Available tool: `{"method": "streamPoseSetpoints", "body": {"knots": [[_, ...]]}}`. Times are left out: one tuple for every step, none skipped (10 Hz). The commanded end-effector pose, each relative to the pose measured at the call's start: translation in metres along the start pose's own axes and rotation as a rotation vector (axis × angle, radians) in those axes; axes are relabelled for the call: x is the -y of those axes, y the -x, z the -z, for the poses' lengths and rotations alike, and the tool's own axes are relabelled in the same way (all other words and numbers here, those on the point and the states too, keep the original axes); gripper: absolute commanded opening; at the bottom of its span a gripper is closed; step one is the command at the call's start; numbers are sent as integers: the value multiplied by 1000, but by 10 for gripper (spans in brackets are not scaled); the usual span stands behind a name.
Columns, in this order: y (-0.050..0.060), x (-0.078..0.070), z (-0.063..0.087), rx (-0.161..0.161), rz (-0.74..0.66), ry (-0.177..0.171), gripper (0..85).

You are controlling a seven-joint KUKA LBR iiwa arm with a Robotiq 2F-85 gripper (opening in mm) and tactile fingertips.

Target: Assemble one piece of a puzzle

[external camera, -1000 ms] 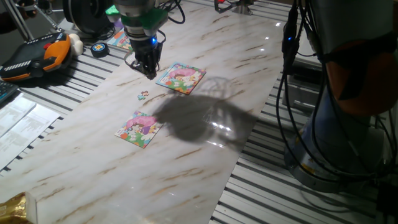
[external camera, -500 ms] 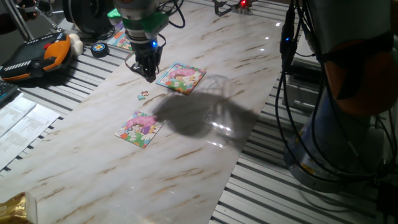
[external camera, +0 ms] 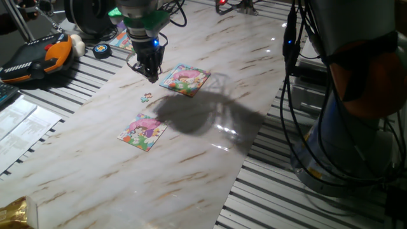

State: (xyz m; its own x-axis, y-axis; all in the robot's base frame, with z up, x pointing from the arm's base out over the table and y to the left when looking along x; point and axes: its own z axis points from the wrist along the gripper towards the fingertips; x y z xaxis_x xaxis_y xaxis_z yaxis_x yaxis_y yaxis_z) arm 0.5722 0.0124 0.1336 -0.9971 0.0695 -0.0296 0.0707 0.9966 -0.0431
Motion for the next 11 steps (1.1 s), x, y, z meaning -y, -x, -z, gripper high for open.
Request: {"method": "streamPoseSetpoints", "body": {"knots": [[1, 1, -3, -12, 10, 3, 7], [4, 1, -8, -19, 22, 33, 7], [5, 2, -14, -15, 27, 54, 7], [4, 1, -18, -7, 35, 45, 7], [2, 0, -16, -16, 32, 38, 7], [-3, 1, -10, -22, 34, 36, 7], [-10, 6, 2, -21, 32, 55, 7], [-11, 7, 5, -18, 38, 52, 7], [-11, 7, 5, -16, 34, 38, 7], [-11, 7, 5, -22, 31, 18, 7], [-11, 7, 5, -22, 31, 12, 7]]}}
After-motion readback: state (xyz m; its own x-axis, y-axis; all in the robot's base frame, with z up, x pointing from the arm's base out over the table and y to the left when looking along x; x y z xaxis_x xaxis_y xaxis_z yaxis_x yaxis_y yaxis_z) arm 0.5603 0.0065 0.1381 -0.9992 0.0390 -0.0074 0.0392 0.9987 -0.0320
